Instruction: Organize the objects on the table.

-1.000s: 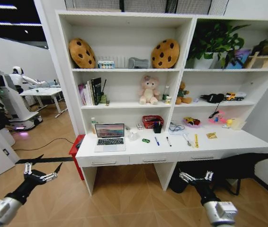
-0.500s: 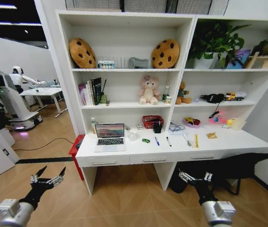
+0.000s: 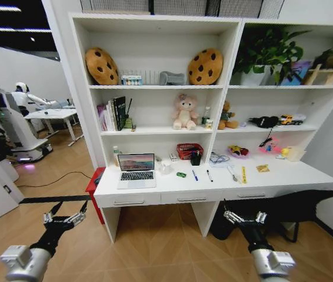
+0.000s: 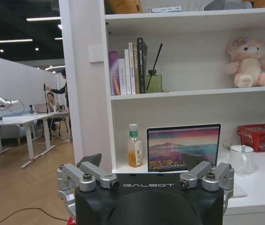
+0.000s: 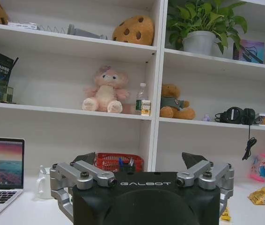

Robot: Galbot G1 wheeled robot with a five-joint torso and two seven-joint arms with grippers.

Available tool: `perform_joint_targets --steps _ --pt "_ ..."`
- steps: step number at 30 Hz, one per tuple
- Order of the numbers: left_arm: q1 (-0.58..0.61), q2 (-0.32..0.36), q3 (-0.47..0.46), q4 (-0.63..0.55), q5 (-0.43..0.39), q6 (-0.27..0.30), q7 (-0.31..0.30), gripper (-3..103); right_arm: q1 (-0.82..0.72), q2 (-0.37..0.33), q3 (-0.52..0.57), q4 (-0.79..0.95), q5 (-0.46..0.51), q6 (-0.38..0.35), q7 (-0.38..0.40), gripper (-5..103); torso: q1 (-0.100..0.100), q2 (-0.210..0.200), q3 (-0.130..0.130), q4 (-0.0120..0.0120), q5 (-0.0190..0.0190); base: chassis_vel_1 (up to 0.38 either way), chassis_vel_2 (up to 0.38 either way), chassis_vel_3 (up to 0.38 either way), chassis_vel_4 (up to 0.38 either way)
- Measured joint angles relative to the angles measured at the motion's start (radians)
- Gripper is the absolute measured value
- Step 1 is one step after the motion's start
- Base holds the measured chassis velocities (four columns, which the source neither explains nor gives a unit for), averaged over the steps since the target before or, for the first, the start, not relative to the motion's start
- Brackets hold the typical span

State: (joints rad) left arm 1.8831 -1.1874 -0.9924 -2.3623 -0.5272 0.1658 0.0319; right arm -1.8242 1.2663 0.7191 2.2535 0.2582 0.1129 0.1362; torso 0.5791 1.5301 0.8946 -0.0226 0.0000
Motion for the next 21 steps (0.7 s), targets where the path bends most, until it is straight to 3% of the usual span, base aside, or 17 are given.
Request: perform_joint_targets --steps 10,21 --pt "0.0 0.007 0.009 0.003 0.006 -0.002 0.004 98 -0.007 0.006 -0.007 0.001 0.001 0.0 -0.008 100 0.0 0.0 0.0 0.0 0.0 -0.057 0.046 0.055 -0.049" --pt "-0.004 0.011 0.009 0.003 0.002 -0.002 0.005 98 -0.011 0.011 -0.015 0.005 -0.002 0.019 -0.015 100 0.0 0.0 0.0 -0.0001 -0.0007 -0.199 0.206 0.22 -0.225"
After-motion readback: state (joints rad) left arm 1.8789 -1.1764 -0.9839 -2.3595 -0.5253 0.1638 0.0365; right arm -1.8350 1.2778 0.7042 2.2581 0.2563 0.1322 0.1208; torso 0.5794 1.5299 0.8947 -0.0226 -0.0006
